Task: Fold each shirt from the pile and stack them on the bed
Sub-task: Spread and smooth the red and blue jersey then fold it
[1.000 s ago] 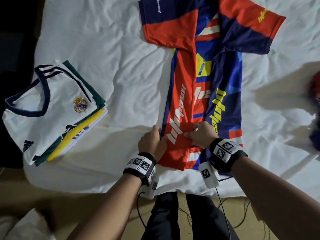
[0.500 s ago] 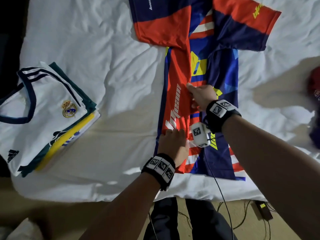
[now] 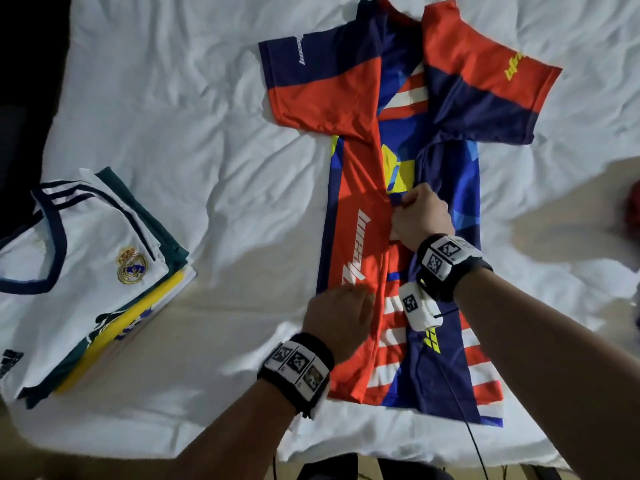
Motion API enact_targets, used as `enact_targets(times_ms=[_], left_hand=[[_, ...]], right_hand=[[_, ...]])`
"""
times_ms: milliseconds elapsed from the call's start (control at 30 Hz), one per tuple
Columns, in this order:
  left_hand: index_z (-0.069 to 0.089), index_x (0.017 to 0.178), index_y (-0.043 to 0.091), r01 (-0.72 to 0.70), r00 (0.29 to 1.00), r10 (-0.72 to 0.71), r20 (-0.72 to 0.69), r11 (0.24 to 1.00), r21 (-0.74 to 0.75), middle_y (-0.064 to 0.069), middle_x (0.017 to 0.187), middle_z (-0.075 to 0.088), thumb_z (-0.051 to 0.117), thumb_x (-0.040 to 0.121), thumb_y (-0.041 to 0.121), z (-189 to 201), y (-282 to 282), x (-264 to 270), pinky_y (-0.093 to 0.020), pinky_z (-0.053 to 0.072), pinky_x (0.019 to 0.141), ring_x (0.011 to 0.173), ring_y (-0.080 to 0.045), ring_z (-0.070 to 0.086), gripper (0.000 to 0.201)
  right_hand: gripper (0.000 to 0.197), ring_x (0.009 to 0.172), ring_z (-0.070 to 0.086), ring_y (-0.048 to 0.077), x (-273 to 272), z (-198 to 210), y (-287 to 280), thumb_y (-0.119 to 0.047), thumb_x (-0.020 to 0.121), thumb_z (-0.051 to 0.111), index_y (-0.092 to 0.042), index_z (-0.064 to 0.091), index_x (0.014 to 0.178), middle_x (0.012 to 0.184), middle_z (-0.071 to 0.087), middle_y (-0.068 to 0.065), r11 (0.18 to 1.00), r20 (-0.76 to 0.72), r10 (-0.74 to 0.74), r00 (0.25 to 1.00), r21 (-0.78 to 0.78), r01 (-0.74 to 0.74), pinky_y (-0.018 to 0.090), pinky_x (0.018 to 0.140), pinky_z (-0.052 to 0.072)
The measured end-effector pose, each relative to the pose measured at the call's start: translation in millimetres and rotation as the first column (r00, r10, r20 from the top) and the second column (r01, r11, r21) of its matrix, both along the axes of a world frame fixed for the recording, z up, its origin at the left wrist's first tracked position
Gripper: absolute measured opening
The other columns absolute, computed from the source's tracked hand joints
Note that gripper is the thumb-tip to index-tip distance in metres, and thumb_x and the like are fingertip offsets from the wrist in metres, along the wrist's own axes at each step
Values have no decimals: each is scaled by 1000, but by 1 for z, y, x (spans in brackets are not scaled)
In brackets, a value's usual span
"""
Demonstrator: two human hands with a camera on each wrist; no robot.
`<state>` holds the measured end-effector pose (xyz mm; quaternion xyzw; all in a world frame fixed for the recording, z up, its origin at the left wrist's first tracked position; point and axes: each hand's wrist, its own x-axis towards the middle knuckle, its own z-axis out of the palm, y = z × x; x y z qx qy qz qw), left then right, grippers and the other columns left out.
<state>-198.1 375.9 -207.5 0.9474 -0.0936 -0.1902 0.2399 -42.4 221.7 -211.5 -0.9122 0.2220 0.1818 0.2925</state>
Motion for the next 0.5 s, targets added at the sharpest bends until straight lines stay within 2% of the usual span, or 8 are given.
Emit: enact_targets(times_ms=[100, 200, 300, 367, 433, 500], left_hand=[[61, 98, 20, -102, 994, 100, 53, 994, 30, -6, 95, 68, 38, 100, 40, 12, 23, 51, -41, 50, 69, 88, -33, 65, 31], [59, 104, 18, -139, 987, 128, 94, 982, 129, -7, 104, 62, 52, 97, 26, 17, 44, 113, -41, 48, 72, 97, -34, 62, 13], [59, 120, 13, -139, 988, 113, 104, 948, 288, -13, 122, 54, 52, 96, 15, 13, 56, 176, -45, 48, 82, 111, -37, 55, 25], [57, 123, 13, -148, 980, 90, 177, 926, 349, -15, 125, 49, 56, 89, 10, 9, 60, 210, -47, 46, 85, 112, -38, 51, 34], [54, 124, 17, -161, 972, 73, 225, 902, 401, -13, 128, 45, 62, 80, 9, 5, 64, 238, -50, 44, 88, 114, -37, 48, 46], [53, 126, 20, -153, 971, 50, 234, 881, 448, -12, 132, 44, 68, 74, 9, 0, 68, 262, -51, 42, 93, 119, -36, 45, 56]], right_hand=[[21, 103, 57, 30, 13, 9, 2, -28, 89, 55, -25, 56, 110, 115, 61, 2, 998, 85, 51, 995, -25, -49, 38, 80, 45], [18, 106, 60, 28, 36, 12, 8, -35, 92, 59, -26, 59, 108, 114, 65, -1, 995, 141, 103, 985, -11, -102, 36, 77, 43], [31, 106, 62, 28, 64, 16, 17, -48, 90, 64, -26, 60, 111, 113, 66, 0, 987, 137, 163, 977, -7, -164, 40, 84, 50], [42, 108, 62, 30, 81, 16, 22, -56, 89, 65, -25, 59, 116, 115, 65, 1, 972, 90, 234, 968, -36, -231, 40, 86, 50], [37, 108, 63, 33, 96, 14, 24, -49, 91, 65, -25, 58, 118, 117, 65, 5, 956, 44, 288, 956, -64, -285, 39, 82, 47], [24, 105, 63, 36, 106, 13, 21, -34, 93, 61, -24, 58, 115, 118, 66, 6, 953, 38, 299, 954, -72, -296, 40, 79, 46]])
